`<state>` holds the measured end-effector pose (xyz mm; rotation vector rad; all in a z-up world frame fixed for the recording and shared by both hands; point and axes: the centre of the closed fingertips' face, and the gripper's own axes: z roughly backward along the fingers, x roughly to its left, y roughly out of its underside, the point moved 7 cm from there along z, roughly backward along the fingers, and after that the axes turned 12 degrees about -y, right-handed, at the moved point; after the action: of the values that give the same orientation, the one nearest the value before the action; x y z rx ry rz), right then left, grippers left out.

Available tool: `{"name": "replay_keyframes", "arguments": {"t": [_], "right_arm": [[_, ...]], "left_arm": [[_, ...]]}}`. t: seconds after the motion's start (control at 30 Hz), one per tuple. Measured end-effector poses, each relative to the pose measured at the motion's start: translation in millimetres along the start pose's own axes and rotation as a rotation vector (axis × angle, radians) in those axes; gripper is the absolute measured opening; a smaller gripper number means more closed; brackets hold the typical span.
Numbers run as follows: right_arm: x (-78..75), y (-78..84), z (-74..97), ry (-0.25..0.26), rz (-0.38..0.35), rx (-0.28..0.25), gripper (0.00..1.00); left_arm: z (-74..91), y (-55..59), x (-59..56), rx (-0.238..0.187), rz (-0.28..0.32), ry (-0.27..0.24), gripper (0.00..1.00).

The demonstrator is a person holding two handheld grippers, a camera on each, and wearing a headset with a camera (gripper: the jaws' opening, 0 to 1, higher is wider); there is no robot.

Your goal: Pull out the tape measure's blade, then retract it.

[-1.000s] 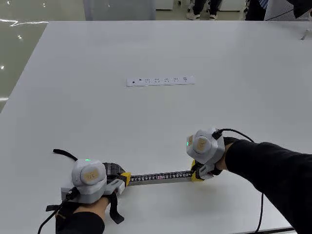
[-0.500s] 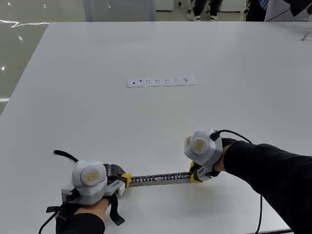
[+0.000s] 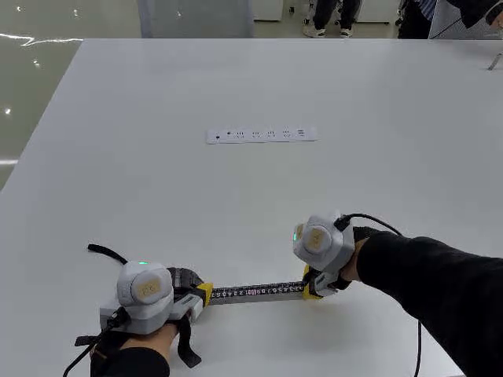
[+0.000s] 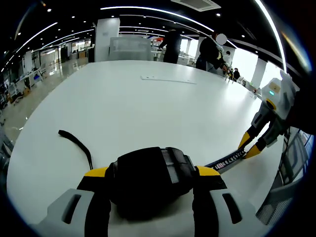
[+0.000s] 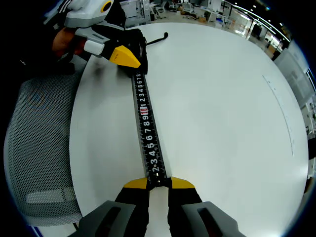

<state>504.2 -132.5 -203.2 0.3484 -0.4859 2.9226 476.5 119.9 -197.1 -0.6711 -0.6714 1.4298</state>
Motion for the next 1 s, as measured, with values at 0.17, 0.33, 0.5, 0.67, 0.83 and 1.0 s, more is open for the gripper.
{"name": "replay_keyframes", "arguments": {"t": [0.17,0.33,0.5,0.67,0.83,1.0], "right_arm": [[-0.3,-2.7,-0.8,0.001,-0.022,-0.009,0.1],[1.2,-5.8,-2.1,0.005,-0.009,-0.003,0.1],[1.6,-7.5,-3.0,0.008,-0.006,-0.007,0.1],[2.0,-9.3,-3.5,0.004,-0.006,-0.011,0.1],[2.0,-11.4,-4.6,0.004,-0.003,-0.009,0.1],[2.2,-13.4,-5.4,0.003,-0.003,-0.012,0.1]], "left_arm": [[0.1,-0.1,0.1,0.002,-0.001,0.001,0.63],[0.5,0.3,0.0,0.004,-0.001,0.001,0.63],[-0.1,0.3,0.0,0.004,-0.001,0.002,0.63],[0.1,0.2,-0.1,0.006,-0.001,0.002,0.63],[0.2,0.2,-0.3,0.007,-0.001,0.002,0.63],[0.1,0.1,-0.3,0.009,0.0,0.002,0.63]]}}
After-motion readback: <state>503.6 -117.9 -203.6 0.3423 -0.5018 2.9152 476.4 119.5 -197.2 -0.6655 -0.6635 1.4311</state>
